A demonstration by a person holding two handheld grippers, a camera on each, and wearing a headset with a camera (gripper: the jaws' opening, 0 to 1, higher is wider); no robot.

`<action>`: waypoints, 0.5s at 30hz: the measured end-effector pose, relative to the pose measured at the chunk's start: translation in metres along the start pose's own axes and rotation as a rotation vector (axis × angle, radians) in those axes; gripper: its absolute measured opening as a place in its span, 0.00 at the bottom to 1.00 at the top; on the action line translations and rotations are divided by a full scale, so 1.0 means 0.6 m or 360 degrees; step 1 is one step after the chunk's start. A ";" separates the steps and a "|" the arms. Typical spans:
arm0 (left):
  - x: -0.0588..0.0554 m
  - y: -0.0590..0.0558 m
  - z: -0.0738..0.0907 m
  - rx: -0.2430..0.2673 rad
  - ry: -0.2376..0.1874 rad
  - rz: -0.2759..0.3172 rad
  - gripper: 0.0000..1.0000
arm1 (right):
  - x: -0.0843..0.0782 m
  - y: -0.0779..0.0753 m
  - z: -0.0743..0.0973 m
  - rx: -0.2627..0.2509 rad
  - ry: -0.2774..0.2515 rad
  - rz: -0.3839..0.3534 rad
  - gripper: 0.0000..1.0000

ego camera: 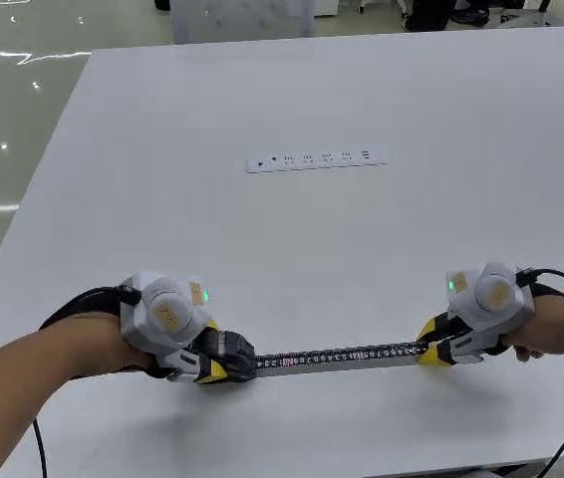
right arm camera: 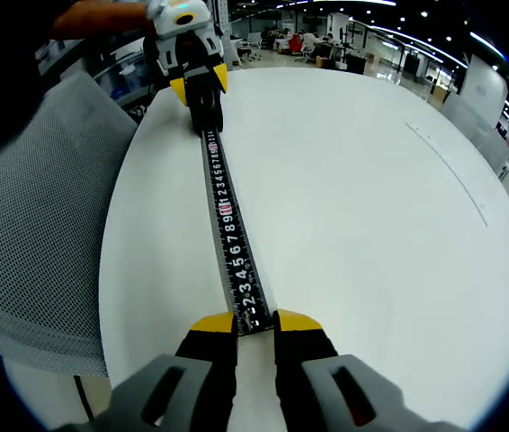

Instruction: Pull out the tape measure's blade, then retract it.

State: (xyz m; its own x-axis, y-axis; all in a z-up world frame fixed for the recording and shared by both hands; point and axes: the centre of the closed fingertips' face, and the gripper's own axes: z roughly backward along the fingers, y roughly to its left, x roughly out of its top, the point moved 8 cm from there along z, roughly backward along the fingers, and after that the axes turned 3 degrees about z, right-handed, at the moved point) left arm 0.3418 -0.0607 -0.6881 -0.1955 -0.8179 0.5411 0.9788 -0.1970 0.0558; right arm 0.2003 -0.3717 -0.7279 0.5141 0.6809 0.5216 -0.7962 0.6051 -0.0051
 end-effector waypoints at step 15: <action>-0.013 0.014 0.022 0.0286 -0.0261 0.0278 0.80 | 0.011 0.013 -0.001 -0.0127 -0.0022 -0.0082 0.39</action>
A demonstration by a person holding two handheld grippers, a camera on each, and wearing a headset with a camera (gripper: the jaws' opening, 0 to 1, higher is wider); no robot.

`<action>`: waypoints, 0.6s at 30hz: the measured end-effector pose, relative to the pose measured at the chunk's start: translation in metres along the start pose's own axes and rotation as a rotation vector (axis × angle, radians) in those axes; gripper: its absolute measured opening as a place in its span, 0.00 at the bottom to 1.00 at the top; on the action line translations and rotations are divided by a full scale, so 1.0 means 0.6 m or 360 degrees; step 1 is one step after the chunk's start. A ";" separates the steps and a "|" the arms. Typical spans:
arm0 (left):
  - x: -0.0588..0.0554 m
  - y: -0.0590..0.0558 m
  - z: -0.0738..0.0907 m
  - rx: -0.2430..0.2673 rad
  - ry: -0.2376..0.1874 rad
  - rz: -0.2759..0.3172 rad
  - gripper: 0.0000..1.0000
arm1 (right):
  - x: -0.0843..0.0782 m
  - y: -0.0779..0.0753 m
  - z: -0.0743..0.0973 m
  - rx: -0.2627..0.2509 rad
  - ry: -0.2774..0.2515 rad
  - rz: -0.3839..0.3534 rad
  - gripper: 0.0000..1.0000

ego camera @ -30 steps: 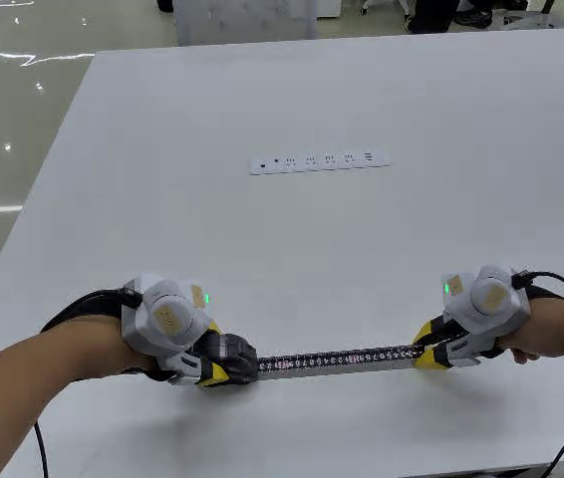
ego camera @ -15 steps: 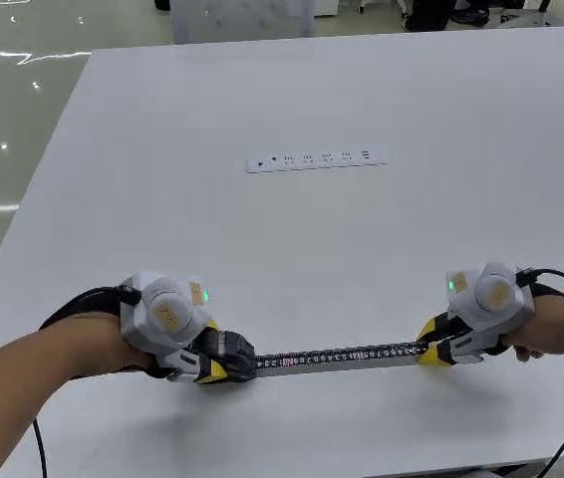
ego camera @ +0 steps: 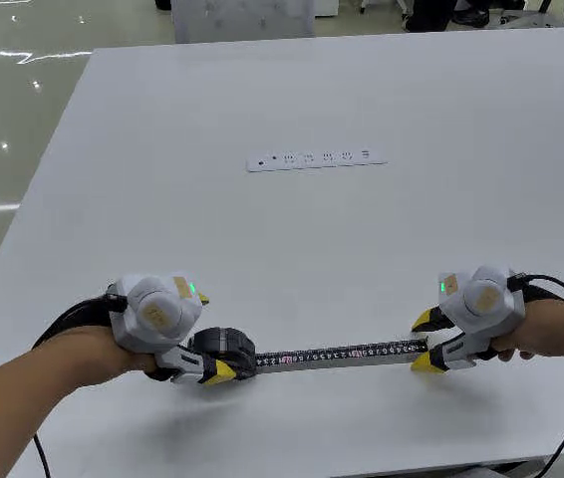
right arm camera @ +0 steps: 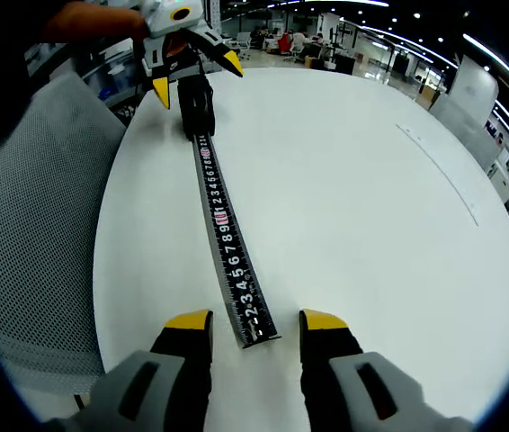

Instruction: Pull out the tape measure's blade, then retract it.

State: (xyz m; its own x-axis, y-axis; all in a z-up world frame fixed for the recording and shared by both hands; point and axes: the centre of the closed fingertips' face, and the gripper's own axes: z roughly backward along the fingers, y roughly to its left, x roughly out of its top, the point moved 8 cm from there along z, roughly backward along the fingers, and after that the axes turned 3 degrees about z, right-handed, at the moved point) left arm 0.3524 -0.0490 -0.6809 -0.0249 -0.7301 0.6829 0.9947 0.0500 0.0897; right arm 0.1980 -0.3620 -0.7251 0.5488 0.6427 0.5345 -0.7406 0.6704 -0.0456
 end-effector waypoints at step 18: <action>-0.116 -0.030 0.131 0.0402 -0.0491 0.0940 1.00 | -0.077 0.068 0.123 -0.0502 -0.0434 -0.0634 0.90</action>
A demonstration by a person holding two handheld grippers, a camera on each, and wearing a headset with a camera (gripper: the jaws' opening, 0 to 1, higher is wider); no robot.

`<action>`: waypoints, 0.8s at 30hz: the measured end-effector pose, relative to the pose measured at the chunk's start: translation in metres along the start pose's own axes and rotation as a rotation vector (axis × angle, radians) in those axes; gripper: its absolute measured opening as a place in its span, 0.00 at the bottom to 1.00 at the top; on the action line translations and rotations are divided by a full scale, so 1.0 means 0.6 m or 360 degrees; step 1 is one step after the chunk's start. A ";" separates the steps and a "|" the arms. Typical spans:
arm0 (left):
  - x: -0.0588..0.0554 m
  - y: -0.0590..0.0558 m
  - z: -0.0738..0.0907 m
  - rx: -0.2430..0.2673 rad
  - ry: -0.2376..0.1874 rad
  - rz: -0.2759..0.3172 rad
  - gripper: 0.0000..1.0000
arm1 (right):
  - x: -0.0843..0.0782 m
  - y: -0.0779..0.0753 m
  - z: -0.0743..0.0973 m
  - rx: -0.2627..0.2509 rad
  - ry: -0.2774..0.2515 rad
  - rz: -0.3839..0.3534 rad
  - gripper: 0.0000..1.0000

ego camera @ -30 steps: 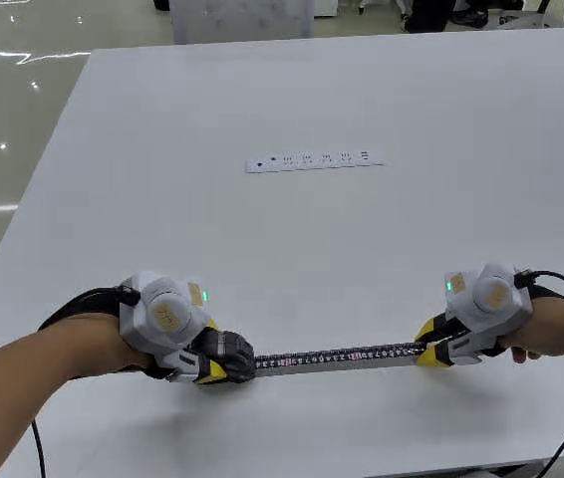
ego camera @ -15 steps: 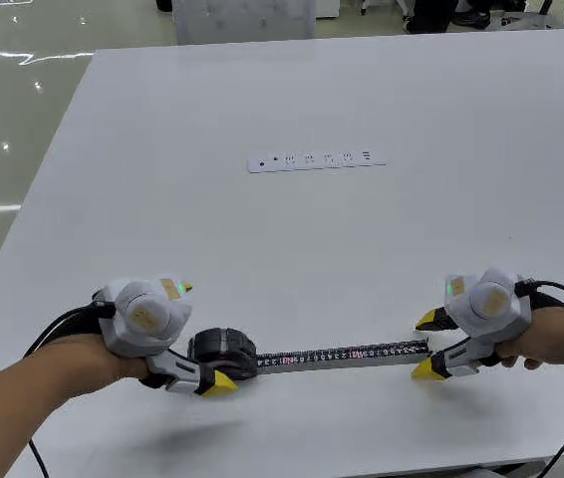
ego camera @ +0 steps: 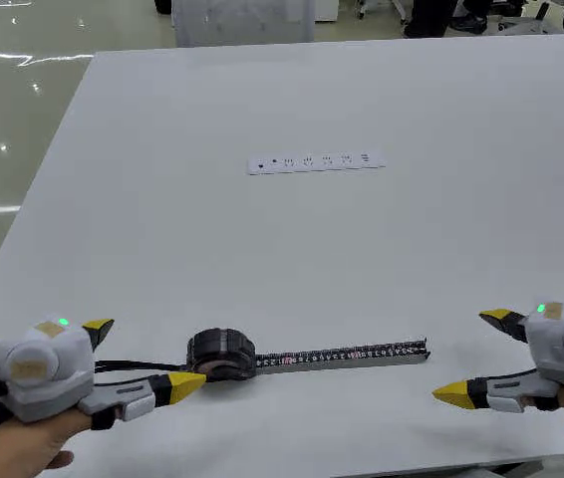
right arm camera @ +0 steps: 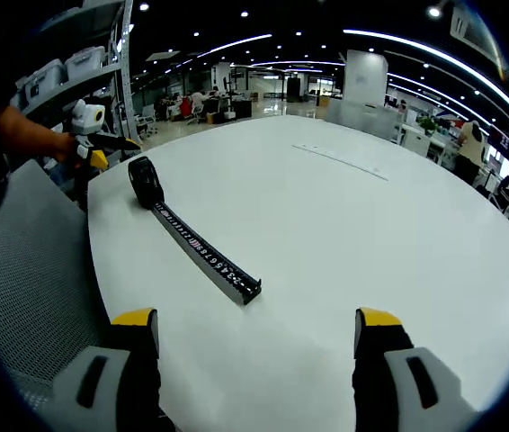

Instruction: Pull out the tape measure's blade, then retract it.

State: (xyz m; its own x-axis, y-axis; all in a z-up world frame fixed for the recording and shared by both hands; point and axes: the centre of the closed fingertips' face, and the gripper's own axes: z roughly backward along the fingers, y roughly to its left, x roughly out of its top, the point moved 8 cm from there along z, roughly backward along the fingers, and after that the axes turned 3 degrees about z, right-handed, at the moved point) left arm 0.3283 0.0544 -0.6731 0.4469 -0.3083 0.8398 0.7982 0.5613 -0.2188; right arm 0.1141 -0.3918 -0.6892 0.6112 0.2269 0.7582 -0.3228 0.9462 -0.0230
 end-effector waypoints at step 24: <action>-0.020 0.013 0.077 0.0070 0.0054 -0.0092 1.00 | -0.028 0.031 0.097 -0.0081 0.0004 0.0048 0.98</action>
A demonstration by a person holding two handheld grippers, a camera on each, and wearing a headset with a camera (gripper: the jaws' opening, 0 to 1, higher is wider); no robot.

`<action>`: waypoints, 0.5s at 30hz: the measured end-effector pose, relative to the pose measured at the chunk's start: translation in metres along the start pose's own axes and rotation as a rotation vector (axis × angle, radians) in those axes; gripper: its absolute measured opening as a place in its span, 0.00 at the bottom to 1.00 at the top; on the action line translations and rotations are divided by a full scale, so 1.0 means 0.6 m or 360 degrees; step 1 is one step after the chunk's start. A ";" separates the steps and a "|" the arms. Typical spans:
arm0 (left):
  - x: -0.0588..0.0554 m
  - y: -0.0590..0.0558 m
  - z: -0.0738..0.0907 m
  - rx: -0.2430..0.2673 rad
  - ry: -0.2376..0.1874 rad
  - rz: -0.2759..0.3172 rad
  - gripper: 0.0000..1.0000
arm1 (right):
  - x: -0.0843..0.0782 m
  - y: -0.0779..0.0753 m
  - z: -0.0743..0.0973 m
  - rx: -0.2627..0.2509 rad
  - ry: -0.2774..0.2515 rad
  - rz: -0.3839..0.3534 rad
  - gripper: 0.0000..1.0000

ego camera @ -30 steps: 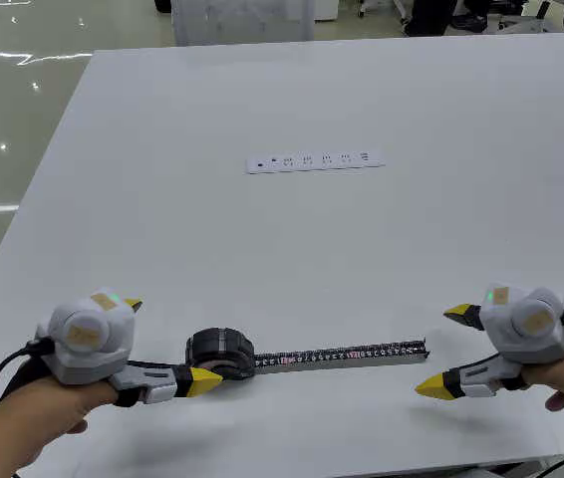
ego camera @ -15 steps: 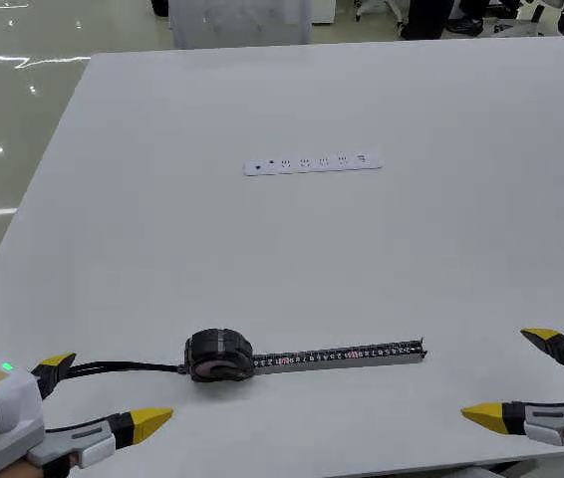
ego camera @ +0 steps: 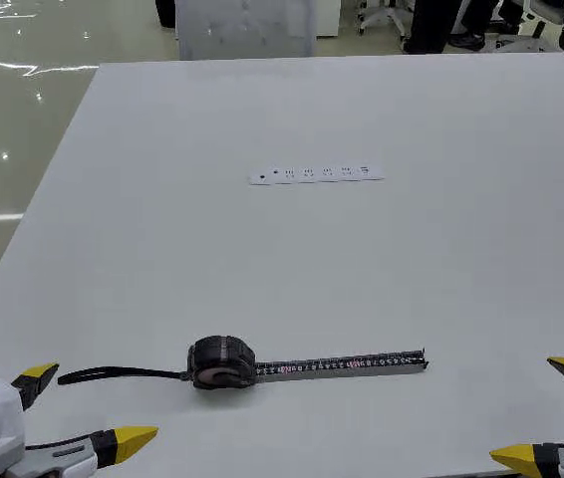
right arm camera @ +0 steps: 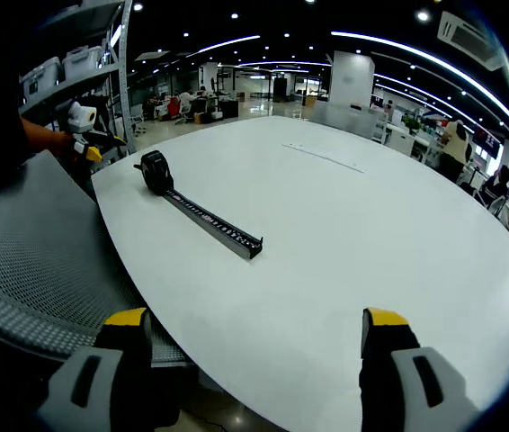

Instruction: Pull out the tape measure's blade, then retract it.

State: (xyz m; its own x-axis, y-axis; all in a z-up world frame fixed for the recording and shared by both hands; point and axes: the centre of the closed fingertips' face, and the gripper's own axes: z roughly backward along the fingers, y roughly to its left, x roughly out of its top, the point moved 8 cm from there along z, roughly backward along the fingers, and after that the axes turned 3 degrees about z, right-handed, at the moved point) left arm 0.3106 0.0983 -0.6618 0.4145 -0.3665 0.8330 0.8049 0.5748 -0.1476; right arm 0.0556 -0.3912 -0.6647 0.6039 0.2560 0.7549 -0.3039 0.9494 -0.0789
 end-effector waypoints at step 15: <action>0.009 -0.003 -0.009 -0.0029 0.0033 -0.0013 1.00 | 0.002 -0.006 0.002 0.0001 0.0033 0.0059 0.96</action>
State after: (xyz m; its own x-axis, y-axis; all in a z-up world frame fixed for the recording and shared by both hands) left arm 0.3137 0.0914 -0.6597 0.4163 -0.3865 0.8230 0.8159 0.5582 -0.1505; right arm 0.0565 -0.3948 -0.6626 0.6075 0.2946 0.7377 -0.3268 0.9391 -0.1059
